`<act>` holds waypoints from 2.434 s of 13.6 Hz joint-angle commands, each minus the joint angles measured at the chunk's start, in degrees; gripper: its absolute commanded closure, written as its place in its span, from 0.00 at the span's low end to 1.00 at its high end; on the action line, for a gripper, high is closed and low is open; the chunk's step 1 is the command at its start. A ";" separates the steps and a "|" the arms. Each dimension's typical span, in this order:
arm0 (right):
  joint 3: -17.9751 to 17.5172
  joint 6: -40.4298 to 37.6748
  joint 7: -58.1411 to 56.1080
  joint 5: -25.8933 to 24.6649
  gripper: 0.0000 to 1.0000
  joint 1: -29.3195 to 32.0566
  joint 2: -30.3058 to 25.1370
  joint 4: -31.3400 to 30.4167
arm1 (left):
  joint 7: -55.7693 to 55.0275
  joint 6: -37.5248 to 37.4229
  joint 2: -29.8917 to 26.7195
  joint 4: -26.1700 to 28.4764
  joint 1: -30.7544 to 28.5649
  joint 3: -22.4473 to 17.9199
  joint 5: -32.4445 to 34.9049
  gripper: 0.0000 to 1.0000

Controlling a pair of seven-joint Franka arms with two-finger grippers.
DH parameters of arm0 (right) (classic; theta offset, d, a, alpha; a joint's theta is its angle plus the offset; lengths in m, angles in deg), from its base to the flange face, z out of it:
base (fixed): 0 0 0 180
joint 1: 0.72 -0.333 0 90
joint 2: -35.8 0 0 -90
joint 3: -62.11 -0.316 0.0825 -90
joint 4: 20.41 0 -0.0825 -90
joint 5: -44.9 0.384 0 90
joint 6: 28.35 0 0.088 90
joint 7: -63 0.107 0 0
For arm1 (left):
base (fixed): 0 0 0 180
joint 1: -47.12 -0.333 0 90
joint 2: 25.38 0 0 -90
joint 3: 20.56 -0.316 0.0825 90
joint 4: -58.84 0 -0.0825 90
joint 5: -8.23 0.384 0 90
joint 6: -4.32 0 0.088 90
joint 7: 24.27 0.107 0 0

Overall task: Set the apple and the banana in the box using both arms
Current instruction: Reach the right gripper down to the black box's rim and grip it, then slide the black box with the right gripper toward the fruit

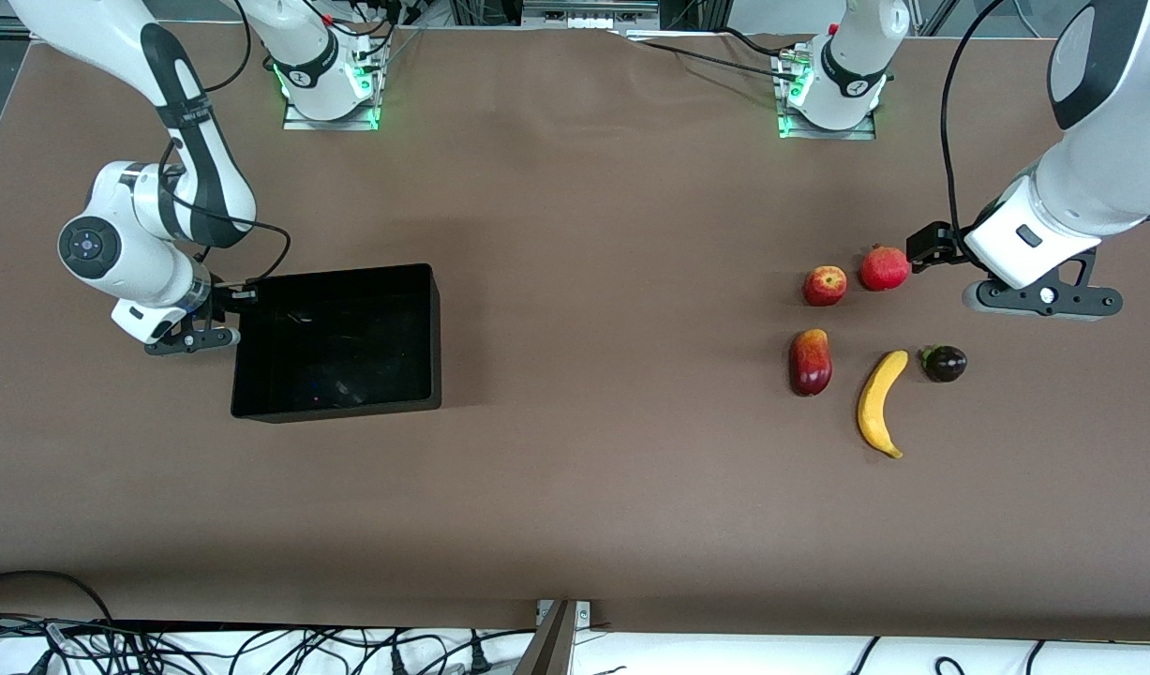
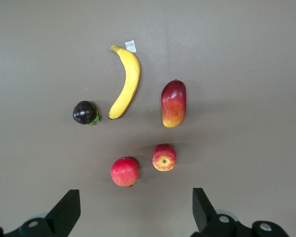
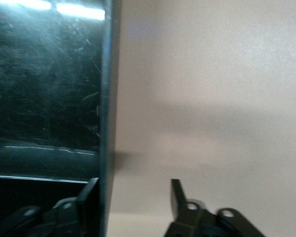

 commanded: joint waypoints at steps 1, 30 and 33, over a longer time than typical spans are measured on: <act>-0.47 0.36 -0.99 0.40 1.00 0.24 -0.49 0.48 | 0.75 -0.81 -0.27 -0.15 0.02 0.02 -0.36 0.00; -11.63 -3.08 57.55 13.58 1.00 -38.44 24.64 41.53 | 0.84 -0.81 -0.27 -0.15 0.02 0.46 0.08 0.00; -11.63 -2.98 57.63 13.59 1.00 -38.44 24.64 41.53 | 0.84 -0.81 -0.27 -0.33 0.02 0.46 0.08 0.00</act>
